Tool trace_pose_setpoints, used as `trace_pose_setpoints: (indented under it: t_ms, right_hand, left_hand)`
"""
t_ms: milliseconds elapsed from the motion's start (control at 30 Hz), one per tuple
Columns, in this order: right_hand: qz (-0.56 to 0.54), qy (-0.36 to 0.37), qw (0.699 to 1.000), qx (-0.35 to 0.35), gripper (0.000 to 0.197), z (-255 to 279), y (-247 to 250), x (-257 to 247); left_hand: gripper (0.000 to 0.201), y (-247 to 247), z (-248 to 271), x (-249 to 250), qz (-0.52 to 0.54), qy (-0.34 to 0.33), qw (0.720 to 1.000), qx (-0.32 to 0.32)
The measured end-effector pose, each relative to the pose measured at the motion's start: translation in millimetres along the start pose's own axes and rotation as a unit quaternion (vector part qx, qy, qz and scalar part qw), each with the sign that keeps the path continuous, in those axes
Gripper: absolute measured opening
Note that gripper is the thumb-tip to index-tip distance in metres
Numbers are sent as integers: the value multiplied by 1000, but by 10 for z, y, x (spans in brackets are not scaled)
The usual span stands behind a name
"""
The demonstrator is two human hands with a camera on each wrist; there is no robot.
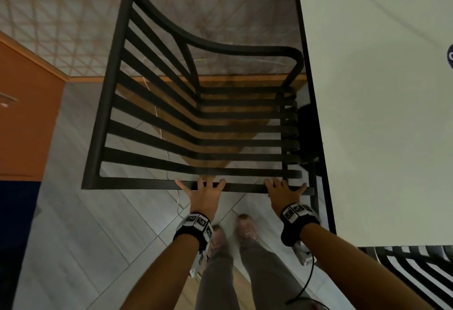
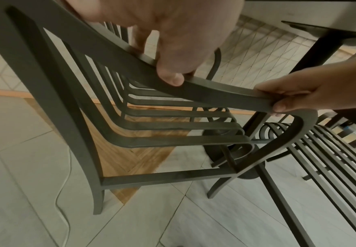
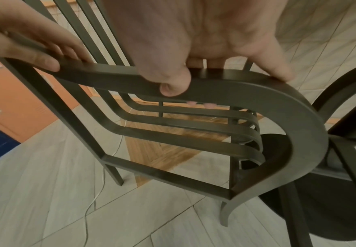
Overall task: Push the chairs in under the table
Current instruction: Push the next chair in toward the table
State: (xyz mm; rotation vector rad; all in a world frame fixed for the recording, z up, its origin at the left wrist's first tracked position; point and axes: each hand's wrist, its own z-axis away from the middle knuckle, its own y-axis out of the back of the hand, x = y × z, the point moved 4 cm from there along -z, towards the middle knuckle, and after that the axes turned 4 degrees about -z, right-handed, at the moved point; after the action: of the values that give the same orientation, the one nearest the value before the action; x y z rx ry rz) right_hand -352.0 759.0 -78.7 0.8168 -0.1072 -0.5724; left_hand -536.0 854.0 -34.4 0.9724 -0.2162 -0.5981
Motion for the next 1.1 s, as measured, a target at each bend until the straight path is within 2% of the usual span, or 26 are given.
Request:
trace_pose_setpoints:
  t_ms: [167,300,400,633,766,933,1000,1100]
  right_hand:
    - [-27,-34,999,-3,49,-143,217,90]
    - [-35,-40,998,29,57,-251,312,66]
    - [-34,-44,998,32,59,-261,314,49]
    - [-54,-40,996,51,57,-180,165,109]
    - [-50,-38,996,55,58,-149,154,118]
    - [-111,-36,988,105,41,5,195,165]
    - [-162,-22,978,130,44,128,220,115]
    - [-232,30,958,164,50,417,266,-68]
  left_hand:
    - [84,160,-136,118,-3,-9,1000,3]
    - [74,225,-280,98,-1,-15,1000,16]
    - [73,224,-314,75,-7,-8,1000,16]
    - [87,169,-180,118,9,0,1000,24]
    - [76,146,-172,111,18,11,999,37]
    - [80,124,-43,108,20,23,998,60]
    - [86,120,39,144,7,26,998,61]
    - [76,203,203,255,21,25,997,65]
